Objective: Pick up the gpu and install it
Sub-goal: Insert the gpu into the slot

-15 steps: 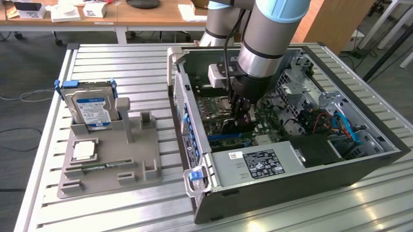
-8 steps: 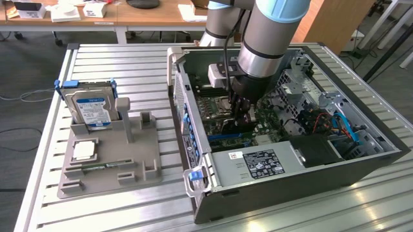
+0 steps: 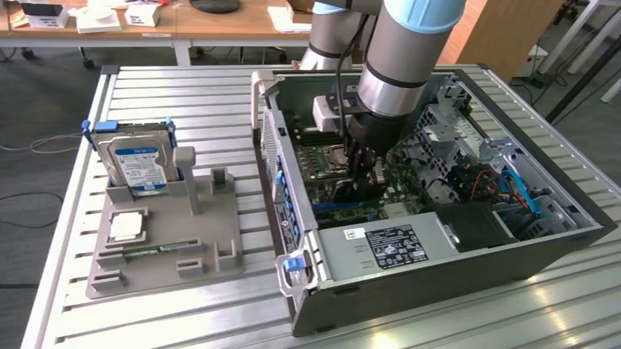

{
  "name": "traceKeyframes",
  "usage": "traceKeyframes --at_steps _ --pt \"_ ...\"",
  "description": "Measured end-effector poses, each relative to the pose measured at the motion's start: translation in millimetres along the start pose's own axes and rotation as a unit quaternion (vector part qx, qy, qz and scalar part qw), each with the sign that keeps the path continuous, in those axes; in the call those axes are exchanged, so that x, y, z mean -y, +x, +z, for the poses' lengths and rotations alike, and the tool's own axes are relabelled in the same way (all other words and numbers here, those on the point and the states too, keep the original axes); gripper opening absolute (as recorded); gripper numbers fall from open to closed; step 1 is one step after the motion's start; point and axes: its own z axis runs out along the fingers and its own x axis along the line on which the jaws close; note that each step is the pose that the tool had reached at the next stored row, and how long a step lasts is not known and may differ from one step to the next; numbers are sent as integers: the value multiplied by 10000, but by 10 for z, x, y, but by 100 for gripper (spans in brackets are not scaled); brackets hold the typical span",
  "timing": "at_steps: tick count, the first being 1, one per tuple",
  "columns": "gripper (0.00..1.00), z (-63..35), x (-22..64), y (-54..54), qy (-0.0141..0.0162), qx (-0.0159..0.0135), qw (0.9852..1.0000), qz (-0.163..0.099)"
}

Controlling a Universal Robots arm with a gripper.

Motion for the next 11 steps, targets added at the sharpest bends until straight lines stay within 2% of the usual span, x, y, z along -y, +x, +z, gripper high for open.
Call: traceKeyframes --at_steps 5,11 --pt "27 -1 0 0 1 -21 10000 13" --pt "27 1 0 0 2 -22 10000 37"
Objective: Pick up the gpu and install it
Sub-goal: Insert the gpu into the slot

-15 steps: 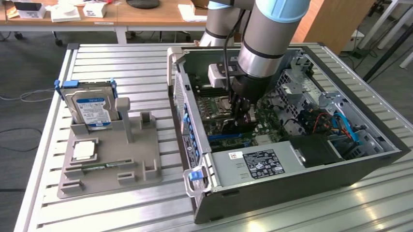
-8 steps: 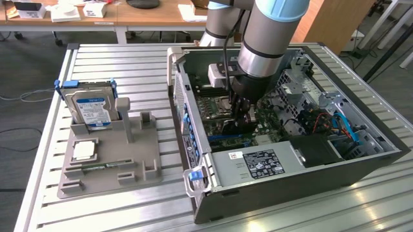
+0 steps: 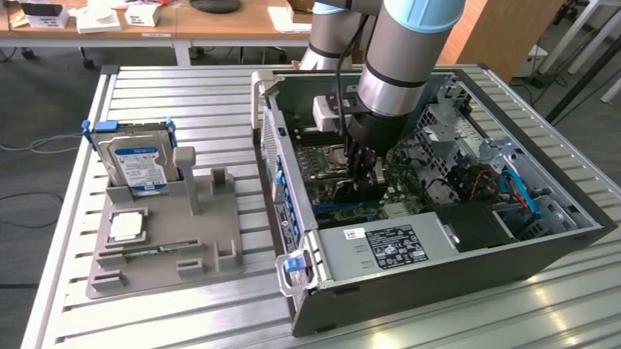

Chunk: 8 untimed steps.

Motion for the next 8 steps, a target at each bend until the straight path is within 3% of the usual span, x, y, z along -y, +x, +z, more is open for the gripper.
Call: traceKeyframes --at_steps 8 --pt "27 3 -1 -8 0 0 10000 27"
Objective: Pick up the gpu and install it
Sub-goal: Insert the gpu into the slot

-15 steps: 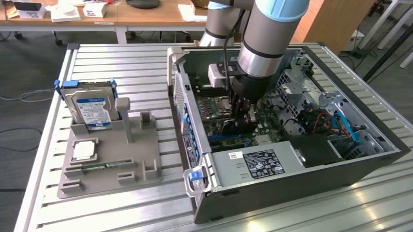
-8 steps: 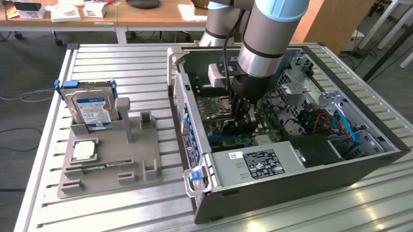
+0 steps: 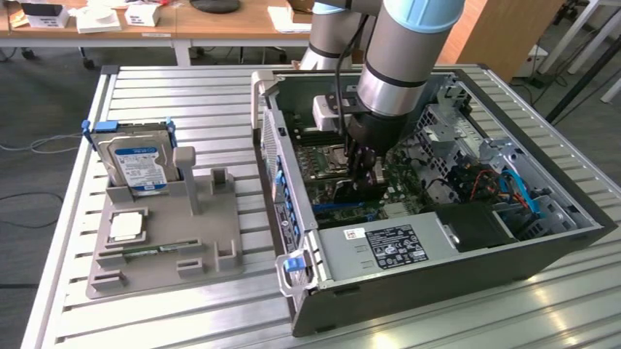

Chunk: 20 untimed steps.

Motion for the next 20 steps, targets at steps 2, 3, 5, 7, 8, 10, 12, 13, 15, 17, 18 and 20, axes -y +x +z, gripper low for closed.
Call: traceKeyframes --at_steps 2,3,5,7,8,10,12,13,15,17,18,20 --pt "27 0 0 0 0 0 10000 0" --pt "27 0 0 0 0 0 10000 0" --pt "27 0 0 0 0 0 10000 -1" --pt "27 -4 0 -1 0 0 10000 -2" --pt "27 -8 0 -1 0 0 10000 -2" --pt "27 -18 0 0 0 0 10000 -3" --pt "27 -23 0 -1 1 3 10000 -7" --pt "27 -24 -1 0 0 6 10000 -10" --pt "27 -26 -1 0 0 35 10000 -17" --pt "27 -26 0 -1 0 54 10000 -22" --pt "27 -25 0 -1 0 54 10000 -22" --pt "27 -23 0 0 0 56 10000 -22"
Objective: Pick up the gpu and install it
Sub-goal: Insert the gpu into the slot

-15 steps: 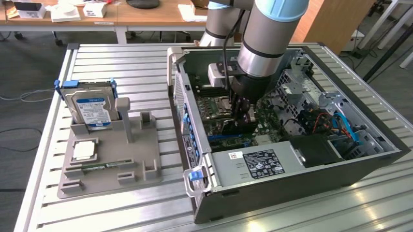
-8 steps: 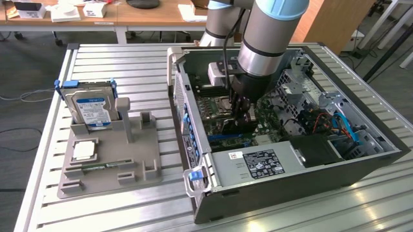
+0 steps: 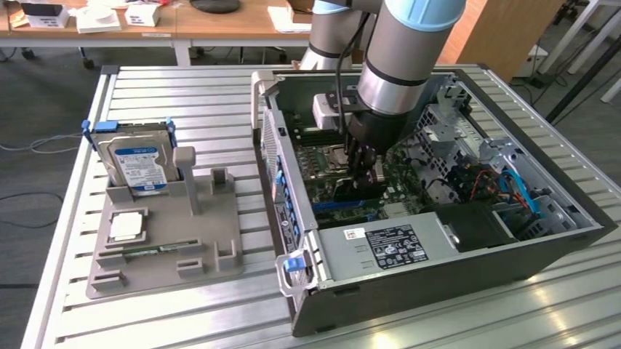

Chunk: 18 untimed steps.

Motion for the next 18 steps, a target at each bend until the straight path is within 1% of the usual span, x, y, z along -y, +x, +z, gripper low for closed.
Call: traceKeyframes --at_steps 18 --pt "27 18 5 4 1 0 10000 32"
